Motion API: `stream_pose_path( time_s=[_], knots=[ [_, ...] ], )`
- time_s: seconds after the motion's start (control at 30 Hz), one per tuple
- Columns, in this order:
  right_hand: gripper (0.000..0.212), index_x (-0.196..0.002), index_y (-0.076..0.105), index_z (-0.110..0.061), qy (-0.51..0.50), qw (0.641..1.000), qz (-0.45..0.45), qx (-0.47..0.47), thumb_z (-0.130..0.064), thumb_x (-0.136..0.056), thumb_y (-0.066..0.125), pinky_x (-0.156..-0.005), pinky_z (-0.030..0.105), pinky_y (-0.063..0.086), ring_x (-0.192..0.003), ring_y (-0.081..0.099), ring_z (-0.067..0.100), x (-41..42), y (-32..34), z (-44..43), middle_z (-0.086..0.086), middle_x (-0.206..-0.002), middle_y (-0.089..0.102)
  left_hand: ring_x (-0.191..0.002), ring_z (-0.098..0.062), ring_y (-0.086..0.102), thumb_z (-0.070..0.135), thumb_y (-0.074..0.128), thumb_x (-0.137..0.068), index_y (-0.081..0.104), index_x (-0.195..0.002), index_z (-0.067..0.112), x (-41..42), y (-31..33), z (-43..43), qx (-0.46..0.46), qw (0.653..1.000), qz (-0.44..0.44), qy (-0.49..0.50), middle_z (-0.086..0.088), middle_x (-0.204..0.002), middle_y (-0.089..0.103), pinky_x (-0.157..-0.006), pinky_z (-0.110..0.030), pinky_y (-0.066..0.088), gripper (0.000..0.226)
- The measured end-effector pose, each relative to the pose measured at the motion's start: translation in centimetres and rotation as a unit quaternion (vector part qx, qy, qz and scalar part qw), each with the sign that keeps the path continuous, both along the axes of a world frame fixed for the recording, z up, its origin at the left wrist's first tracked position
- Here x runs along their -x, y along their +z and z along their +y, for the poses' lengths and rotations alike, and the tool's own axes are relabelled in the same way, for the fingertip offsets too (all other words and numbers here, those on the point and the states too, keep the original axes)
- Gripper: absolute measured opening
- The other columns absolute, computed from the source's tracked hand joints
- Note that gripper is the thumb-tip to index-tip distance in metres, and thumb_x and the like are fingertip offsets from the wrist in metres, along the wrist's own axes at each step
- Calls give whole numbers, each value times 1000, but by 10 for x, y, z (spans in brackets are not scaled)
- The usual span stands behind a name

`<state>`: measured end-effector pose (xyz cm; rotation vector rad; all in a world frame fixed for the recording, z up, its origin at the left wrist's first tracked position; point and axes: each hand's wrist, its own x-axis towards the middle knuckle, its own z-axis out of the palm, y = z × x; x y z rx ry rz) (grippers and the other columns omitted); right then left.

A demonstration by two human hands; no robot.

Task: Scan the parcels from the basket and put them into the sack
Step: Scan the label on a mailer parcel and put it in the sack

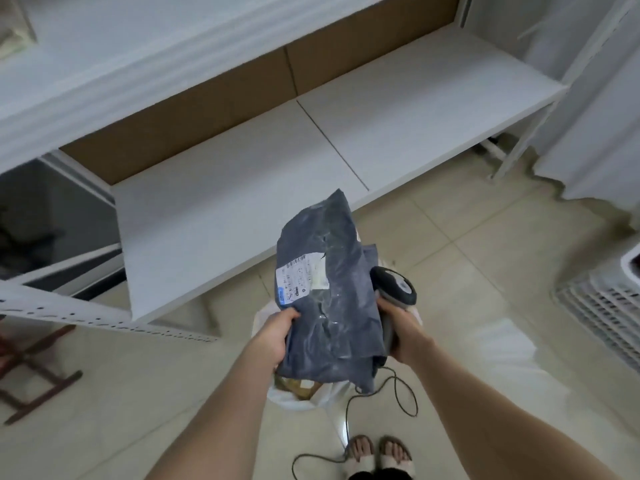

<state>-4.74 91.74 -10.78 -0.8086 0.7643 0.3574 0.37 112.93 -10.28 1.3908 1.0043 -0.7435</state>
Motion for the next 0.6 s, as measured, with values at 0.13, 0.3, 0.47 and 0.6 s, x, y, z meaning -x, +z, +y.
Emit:
stream_pose_path(
  time_s=[0.13, 0.3, 0.47, 0.6],
  knots=[
    [52, -138, 52, -10, 61, 996, -30, -61, -43, -98, 47, -110, 50, 38, -126, 54, 35, -5, -39, 12, 18, -134, 59, -87, -29, 64, 8, 45, -94, 61, -111, 7, 13, -64, 3, -83, 996, -22, -34, -16, -94, 71, -73, -32, 51, 24],
    [51, -116, 66, -13, 108, 977, 26, 183, -24, -71, 86, -94, 45, 54, -103, 69, 28, -26, -79, 24, 11, -112, 71, -116, -36, 54, 9, 47, -94, 41, -137, 5, 27, -124, -11, -274, 935, -43, -222, -20, -127, 57, -95, -36, 41, 44],
    [48, -117, 59, -18, 245, 875, 64, 412, -13, -72, 75, -86, 41, 53, -97, 64, 30, -41, -114, 26, 8, -104, 70, -100, -27, 57, 11, 54, -89, 48, -131, 5, 41, -172, -15, -220, 931, 8, -290, -13, -118, 60, -79, -33, 47, 42],
    [44, -126, 48, -27, 381, 753, 42, 535, -22, -84, 61, -77, 38, 48, -96, 62, 34, -48, -117, 35, 8, -107, 66, -112, -30, 57, 19, 77, -69, 44, -134, 4, 19, -182, 1, -266, 903, 58, -332, -14, -132, 52, -91, -39, 51, 75]
  ],
)
